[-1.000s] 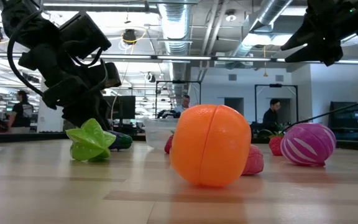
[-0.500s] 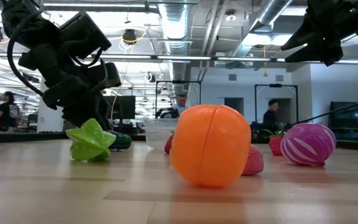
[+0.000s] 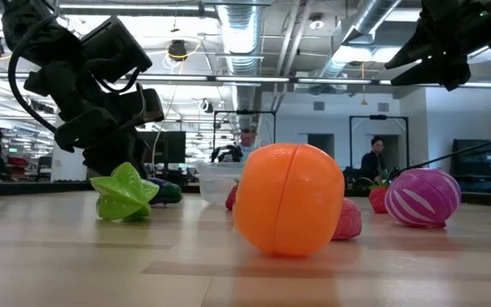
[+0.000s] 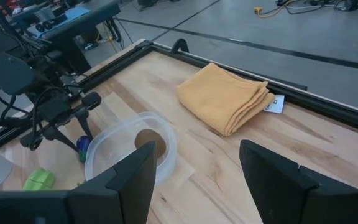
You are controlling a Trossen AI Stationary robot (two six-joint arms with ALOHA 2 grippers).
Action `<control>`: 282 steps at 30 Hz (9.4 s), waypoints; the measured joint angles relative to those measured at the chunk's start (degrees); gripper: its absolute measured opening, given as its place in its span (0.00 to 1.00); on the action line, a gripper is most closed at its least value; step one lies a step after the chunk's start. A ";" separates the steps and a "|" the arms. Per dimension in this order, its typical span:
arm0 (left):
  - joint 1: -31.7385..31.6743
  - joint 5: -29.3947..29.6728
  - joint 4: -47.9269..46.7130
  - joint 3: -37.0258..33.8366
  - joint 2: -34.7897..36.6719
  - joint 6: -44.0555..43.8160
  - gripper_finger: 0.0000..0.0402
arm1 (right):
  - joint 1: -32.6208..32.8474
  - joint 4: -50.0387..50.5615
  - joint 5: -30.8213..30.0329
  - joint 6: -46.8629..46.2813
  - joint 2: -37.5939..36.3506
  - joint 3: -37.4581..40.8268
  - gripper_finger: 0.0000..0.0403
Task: Pick and placing Produce into tupperware
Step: Put the violet eggplant into the transparent container, then put the top pink peach into the transparent container
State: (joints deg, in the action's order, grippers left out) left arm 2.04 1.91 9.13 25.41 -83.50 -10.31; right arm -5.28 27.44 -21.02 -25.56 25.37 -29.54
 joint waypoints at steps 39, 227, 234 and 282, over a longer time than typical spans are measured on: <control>-1.39 -2.71 -6.00 15.66 0.04 10.18 0.38 | -0.02 0.00 -0.04 0.00 0.02 0.00 0.63; -12.41 -7.10 -36.17 33.20 8.20 10.41 0.53 | 35.01 -19.80 -8.57 -25.02 43.36 11.82 0.63; -12.41 -7.08 -36.17 33.20 8.20 10.46 0.53 | 34.75 -20.07 -7.31 -23.83 43.36 11.82 0.63; -12.43 -6.01 -35.43 33.20 8.17 11.20 0.53 | 31.31 -28.52 -3.26 -21.35 50.79 11.76 0.63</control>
State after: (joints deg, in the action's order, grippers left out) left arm -10.39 -4.10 -26.30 58.61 -75.33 0.89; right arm 26.03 -1.08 -24.27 -46.91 76.16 -17.78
